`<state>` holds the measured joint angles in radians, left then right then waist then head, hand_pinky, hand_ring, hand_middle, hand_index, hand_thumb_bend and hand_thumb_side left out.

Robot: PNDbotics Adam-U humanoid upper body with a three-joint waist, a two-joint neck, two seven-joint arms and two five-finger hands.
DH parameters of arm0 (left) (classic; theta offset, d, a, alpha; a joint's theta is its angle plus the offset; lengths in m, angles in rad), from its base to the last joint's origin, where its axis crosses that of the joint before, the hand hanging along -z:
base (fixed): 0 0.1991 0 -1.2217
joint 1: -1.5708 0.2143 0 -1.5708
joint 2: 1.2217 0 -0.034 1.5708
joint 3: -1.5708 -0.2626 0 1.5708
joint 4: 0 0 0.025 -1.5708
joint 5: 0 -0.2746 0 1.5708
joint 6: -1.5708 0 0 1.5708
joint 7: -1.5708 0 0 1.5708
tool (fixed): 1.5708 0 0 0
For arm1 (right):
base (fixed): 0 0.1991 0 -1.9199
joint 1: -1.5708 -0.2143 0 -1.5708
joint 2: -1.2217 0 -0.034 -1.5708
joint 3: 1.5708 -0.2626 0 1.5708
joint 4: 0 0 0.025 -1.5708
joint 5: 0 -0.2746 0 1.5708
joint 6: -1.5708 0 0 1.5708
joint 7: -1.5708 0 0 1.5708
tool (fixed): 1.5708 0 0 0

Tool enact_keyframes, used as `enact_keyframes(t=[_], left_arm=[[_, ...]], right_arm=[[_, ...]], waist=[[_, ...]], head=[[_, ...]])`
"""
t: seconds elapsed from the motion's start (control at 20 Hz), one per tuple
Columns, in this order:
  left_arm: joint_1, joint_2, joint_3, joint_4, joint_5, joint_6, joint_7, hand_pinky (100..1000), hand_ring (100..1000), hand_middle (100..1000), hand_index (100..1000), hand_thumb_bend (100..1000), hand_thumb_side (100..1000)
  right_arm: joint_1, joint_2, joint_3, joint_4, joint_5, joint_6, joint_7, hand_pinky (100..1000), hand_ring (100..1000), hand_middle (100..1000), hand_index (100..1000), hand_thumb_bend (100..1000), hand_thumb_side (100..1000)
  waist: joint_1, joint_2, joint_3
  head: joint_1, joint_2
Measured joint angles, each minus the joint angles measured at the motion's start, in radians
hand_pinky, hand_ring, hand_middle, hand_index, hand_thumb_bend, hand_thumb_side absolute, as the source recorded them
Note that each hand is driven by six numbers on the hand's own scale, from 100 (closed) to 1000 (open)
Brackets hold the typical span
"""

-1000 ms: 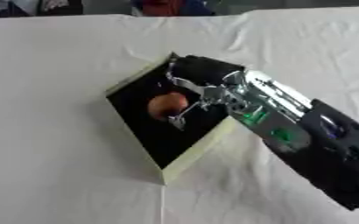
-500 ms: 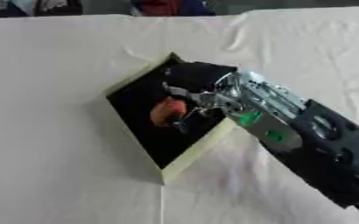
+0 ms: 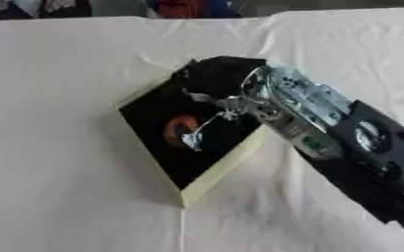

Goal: Pick up objects on the table and place them in the box.

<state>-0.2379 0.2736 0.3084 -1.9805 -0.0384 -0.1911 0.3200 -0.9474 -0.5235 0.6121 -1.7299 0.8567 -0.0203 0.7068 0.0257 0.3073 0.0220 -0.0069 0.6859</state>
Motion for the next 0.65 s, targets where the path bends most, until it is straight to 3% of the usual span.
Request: enact_keyframes(t=[0.3,0.45,0.5,0.6,0.65], left_arm=[[0.000,0.000,0.000,0.000,0.000,0.001,0.001,639,669,734,797,100,671],[0.000,0.000,0.000,0.000,-0.002,0.000,0.001,639,670,734,797,100,669],[0.000,0.000,0.000,0.000,-0.002,0.000,0.002,639,670,734,797,100,669],[0.000,0.000,0.001,0.000,-0.003,0.000,0.003,639,670,734,797,100,669],[0.000,0.000,0.001,0.000,-0.004,-0.001,0.004,639,670,734,797,100,668]], right_arm=[[-0.004,-0.006,-0.061,-0.074,-0.019,0.037,-0.041,837,923,844,937,100,404],[0.000,-0.018,-0.134,-0.134,-0.039,0.065,-0.095,815,910,814,902,100,225],[0.008,-0.021,-0.166,-0.157,-0.041,0.077,-0.125,807,906,805,893,100,228],[0.030,-0.021,-0.231,-0.199,-0.049,0.106,-0.206,787,889,778,868,100,322],[0.040,-0.021,-0.261,-0.217,-0.057,0.120,-0.255,775,875,759,840,100,449]], waist=[[0.001,-0.006,-0.003],[0.005,-0.011,-0.009],[0.005,-0.011,-0.010],[0.008,-0.011,-0.012],[0.010,-0.011,-0.014]], head=[[0.004,0.000],[0.006,0.000],[0.007,0.000],[0.011,0.000],[0.013,0.000]])
